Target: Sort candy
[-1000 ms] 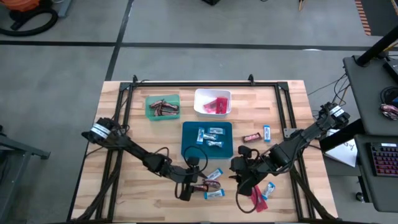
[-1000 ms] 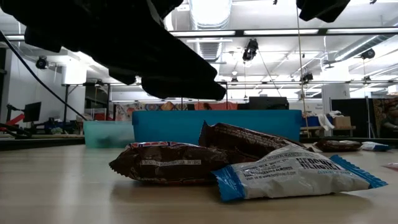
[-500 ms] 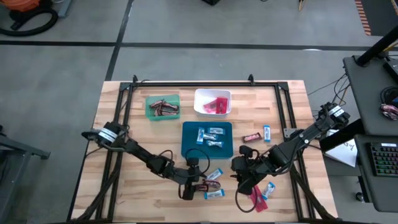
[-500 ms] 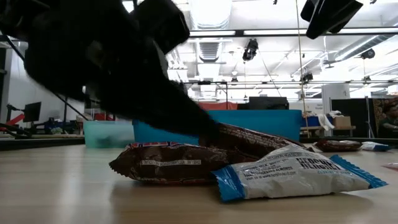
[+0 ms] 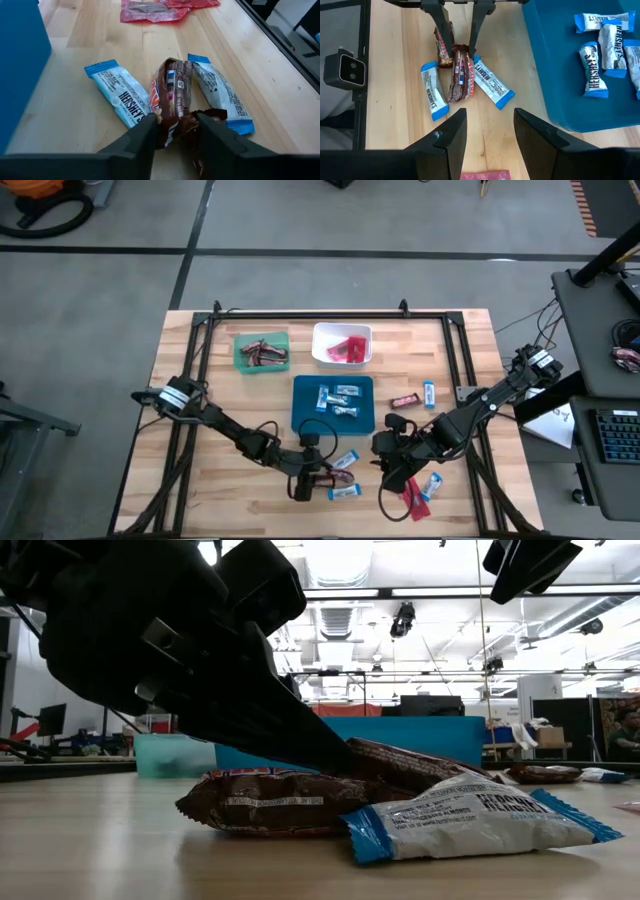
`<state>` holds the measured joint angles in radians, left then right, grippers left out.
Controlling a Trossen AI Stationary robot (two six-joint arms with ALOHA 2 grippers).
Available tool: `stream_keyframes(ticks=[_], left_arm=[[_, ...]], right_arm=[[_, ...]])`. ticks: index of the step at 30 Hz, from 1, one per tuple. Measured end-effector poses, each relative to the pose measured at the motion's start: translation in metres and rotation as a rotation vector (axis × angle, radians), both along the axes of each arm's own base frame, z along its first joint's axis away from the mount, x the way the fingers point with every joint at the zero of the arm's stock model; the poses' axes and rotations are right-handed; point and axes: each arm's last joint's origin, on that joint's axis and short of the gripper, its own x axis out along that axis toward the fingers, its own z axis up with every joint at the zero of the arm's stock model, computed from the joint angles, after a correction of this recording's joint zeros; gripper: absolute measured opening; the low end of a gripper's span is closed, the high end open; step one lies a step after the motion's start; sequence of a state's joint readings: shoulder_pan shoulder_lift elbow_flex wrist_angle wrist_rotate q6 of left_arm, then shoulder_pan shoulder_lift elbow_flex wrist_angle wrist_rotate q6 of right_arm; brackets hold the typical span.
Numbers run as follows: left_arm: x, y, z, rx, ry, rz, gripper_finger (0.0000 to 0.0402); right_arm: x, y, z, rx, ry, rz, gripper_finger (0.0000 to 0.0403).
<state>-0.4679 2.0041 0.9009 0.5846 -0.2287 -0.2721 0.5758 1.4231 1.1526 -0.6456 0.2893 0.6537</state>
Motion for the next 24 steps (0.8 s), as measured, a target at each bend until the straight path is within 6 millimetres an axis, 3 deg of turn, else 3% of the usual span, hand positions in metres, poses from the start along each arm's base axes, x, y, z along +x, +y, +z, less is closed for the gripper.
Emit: stream_keyframes(ticks=[10,15,24], left_arm=[[0.0,0.0,0.001,-0.001,-0.002,-0.001,0.0016],[0.0,0.0,0.006,-0.007,-0.016,-0.002,0.0004],[-0.009,0.003,0.06,0.001,-0.098,-0.065,0.0001]], right_arm=[[0.0,0.0,0.0,0.0,0.0,0.0,0.0155],[0.0,0.0,0.0,0.0,0.0,0.0,0.0155],[0.0,0.0,0.0,0.0,0.0,-0.001,0.0155]])
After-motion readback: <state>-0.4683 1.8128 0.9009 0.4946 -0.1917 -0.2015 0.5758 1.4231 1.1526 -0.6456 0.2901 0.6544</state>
